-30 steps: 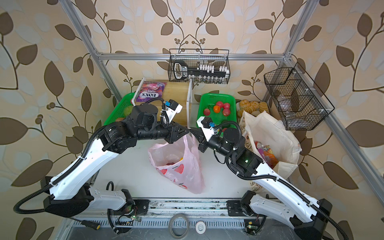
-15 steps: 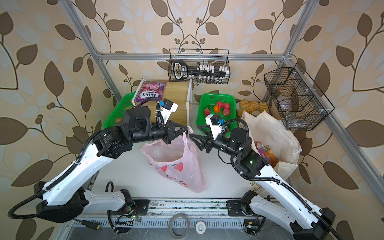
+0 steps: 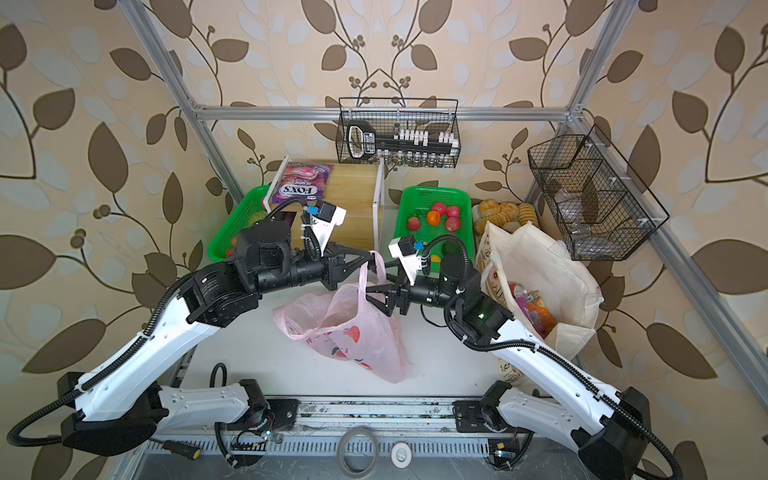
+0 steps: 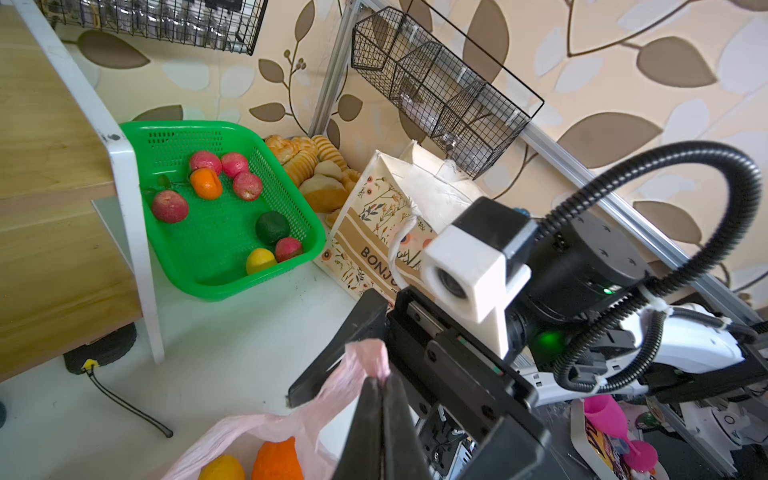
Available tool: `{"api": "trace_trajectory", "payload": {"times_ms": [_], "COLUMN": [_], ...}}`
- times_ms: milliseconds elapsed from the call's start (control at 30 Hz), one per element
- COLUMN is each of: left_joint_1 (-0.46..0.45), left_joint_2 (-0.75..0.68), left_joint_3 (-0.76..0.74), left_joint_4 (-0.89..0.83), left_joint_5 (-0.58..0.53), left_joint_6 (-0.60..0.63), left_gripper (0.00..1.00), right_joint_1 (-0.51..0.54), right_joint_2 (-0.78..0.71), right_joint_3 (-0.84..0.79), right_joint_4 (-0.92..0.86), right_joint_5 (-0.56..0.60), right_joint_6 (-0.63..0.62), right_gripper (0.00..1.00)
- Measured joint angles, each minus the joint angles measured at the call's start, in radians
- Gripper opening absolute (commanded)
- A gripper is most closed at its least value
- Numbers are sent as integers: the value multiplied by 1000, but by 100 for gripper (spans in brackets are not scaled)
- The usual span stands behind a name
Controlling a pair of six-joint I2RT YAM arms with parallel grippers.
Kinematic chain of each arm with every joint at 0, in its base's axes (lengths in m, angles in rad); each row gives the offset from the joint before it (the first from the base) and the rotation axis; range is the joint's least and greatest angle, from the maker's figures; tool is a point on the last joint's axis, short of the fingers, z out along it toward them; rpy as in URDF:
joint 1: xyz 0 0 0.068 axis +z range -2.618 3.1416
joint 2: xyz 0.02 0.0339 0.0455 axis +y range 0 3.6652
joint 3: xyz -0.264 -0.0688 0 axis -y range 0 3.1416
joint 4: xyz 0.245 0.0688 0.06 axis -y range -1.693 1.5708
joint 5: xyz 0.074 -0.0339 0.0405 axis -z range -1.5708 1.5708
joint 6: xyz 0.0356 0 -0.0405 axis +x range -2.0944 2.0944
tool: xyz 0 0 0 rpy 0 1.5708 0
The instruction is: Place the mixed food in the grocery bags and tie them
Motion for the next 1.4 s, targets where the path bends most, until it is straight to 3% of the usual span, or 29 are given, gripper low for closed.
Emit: {"api": "trace_trajectory", "payload": {"times_ms": [133, 333, 500, 733, 1000, 1233, 1400], "left_joint_1": [0, 0, 0, 0, 0, 0, 0], "left_joint_2": [-4, -12, -31, -32, -32, -32, -32], "left_joint_3": [-9, -12, -28, -35, -36, -36, -36], "left_joint_4": [2, 13, 25, 47, 50, 59, 60], "left_joint_5": [-18, -60, -76, -76, -75, -66, -66], "left_joint_6": [-5, -9, -14, -36, -58, -66, -71], "left_gripper": [0, 0, 0, 0, 0, 0, 0], "right_joint_1": [19, 6, -39, 39, 51, -4, -47], "right_joint_2": [-5, -92, -122, -57, 0, 36, 80], "right_joint_3": [-16, -80, -82, -82, -82, -81, -79], "right_joint_4": [9, -12, -9, 2, 37, 94, 117], "right_joint_5": [26, 181, 163, 192, 202, 66, -42], "right_joint_6": [-13, -30, 16, 37, 15, -62, -77], "right_gripper": [85, 85, 87, 88, 87, 81, 72]}}
